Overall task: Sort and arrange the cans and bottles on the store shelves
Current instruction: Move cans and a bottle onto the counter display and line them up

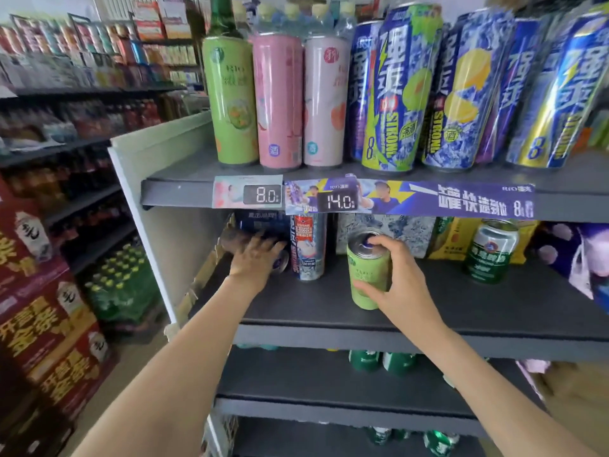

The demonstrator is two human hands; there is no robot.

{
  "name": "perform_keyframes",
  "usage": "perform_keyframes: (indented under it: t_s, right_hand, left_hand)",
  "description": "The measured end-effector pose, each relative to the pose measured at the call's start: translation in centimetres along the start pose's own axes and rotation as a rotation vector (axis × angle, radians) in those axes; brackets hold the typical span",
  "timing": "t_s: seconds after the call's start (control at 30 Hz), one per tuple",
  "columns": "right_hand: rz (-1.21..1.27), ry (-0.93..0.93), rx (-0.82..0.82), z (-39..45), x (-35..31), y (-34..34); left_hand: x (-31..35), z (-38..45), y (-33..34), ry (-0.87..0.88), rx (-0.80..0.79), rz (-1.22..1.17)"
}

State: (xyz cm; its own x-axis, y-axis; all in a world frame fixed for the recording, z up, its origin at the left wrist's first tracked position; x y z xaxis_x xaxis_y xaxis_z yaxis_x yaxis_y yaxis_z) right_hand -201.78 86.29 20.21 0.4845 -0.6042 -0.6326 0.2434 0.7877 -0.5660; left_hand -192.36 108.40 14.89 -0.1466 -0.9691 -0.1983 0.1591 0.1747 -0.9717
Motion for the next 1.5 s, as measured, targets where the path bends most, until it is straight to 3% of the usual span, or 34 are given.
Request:
perform_keyframes:
  t_s: [0.17, 0.27, 0.4, 0.53, 0.73, 0.9, 1.2, 1.37, 1.5]
  right_hand:
    - [-0.072, 0.037, -0.046, -0.7, -0.9, 0.6]
    - [-0.144, 0.024, -0.097, -2.5, -1.9, 0.7]
    - [-0.13, -0.034, -0.092, -4.5, -5.1, -1.0]
    - [0.001, -0.102, 0.049, -4.4, -10.2, -4.7]
    - [0.17, -0.255, 0.224, -0.8, -19.2, -10.1]
    - [0.062, -0.161, 0.27, 6.2, -22.3, -11.3]
    - [-0.073, 0.007, 0.283, 12.2, -19.0, -7.8]
    - [-0.09, -0.012, 0.267, 12.7, -18.3, -6.6]
    - [-0.128, -0.017, 0.264, 13.3, -18.2, -6.0]
  left_hand:
    - [-0.1, -0.7, -1.0, 0.216, 0.092, -0.013]
    - [0.7, -5.4, -3.5, 0.436, 0.309, -0.139]
    - [-0.2, -10.7, -7.2, 0.559, 0.28, -0.61]
    - [-1.4, -14.2, -13.5, 0.515, 0.295, -0.95]
    - [-3.8, -16.3, -23.9, 0.427, 0.426, -1.166]
    - [-6.9, -13.4, -30.3, 0.292, 0.565, -1.284]
    - [-9.2, -5.7, -29.1, 0.031, 0.548, -1.253]
    - [-9.2, -3.9, -27.1, -0.068, 0.509, -1.324]
    - [-8.8, -3.9, -26.7, -0.131, 0.537, -1.177]
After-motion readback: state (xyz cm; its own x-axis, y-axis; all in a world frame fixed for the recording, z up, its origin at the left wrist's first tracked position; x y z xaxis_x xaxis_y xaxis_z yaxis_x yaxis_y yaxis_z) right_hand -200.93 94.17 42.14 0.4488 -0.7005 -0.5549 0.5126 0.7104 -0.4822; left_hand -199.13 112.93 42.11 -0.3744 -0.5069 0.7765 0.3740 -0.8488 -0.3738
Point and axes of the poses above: each hand's wrist, its own z-axis towards the middle knuckle, its own y-axis out of the palm, x = y × z, the point moved 9 cm from there along z, towards the middle knuckle, and after that the axes turned 5 degrees about y, right-handed, at the moved point
